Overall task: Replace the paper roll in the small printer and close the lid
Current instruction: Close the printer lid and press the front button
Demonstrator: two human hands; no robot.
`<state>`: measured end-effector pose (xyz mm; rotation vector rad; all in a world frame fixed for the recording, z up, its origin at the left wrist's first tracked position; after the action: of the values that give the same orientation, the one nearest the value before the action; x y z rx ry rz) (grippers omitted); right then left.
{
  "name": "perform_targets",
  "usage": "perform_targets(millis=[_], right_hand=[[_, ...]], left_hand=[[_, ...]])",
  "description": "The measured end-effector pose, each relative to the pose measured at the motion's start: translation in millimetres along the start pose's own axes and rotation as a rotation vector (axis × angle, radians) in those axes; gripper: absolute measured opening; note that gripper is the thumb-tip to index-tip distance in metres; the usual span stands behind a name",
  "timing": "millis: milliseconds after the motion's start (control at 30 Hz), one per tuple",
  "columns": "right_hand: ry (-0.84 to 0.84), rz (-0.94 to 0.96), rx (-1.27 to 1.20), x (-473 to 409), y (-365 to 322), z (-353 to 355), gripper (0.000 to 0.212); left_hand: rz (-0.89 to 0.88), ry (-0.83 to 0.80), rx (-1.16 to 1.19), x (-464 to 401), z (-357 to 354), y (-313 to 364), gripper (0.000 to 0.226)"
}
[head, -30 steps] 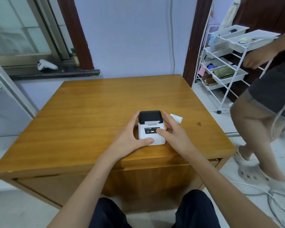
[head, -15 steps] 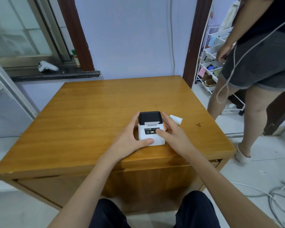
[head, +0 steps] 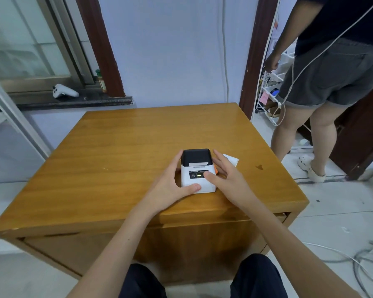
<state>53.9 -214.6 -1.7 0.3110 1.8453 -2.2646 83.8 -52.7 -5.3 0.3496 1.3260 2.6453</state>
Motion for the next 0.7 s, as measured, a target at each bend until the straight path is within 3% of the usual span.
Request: perform_targets(millis=[267,700], right_hand=[[0.004,0.005,0.020,0.3,-3.7,-0.3,0.060],[-0.007,-0.004,-0.004,-0.5,0.8,-0.6,0.068]], left_hand=[[0.001,0.005,0.002,-0.8,0.3,-1.2,0.108],[-0.012,0.020,-0.010,-2.0,1.2,-1.5,0.107]])
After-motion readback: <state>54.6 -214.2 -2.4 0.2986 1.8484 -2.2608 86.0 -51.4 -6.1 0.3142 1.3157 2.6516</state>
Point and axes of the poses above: each hand's wrist, its own x-axis away from the middle knuckle, its own z-axis out of the back of the hand, y = z × x, the point moved 10 cm from there along -x, towards the middle knuckle, and after that the axes turned 14 degrees about z, right-handed, at the moved point
